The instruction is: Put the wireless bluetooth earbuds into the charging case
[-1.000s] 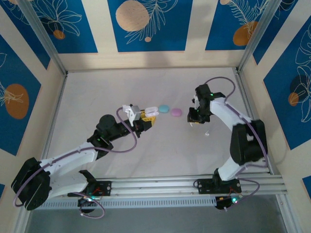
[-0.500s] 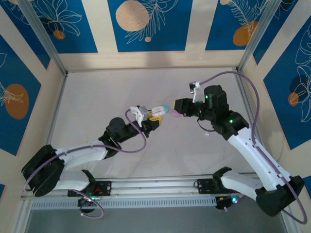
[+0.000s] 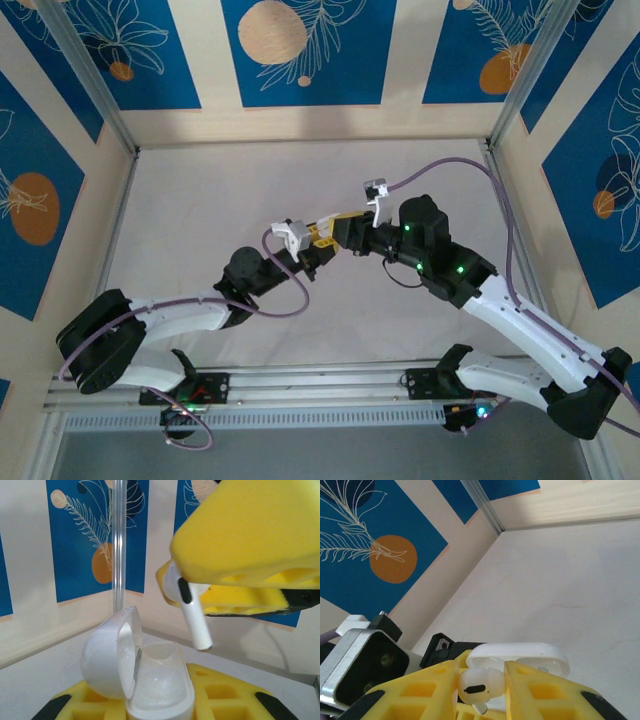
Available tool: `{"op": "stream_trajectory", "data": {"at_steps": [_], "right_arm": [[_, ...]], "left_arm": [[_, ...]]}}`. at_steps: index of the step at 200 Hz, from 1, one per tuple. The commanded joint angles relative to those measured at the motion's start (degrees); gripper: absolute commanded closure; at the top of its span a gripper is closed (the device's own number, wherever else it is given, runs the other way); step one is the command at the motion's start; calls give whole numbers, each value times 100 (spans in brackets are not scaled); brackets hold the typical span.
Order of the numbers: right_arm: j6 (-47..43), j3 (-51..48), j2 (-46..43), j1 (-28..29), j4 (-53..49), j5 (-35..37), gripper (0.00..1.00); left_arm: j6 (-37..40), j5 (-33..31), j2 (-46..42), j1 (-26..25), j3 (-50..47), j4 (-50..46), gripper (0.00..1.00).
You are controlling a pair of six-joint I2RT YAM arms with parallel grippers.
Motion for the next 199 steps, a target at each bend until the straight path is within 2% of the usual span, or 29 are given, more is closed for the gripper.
{"op": "stream_trajectory", "data": {"at_steps": [1, 199], "right_arm": [[-78, -51, 11, 48, 292, 227, 71], [-371, -254, 214, 140, 424, -64, 71]], "left_arm": [[138, -92, 18, -92, 185, 346, 92], [33, -407, 133, -167, 226, 666, 91]]}}
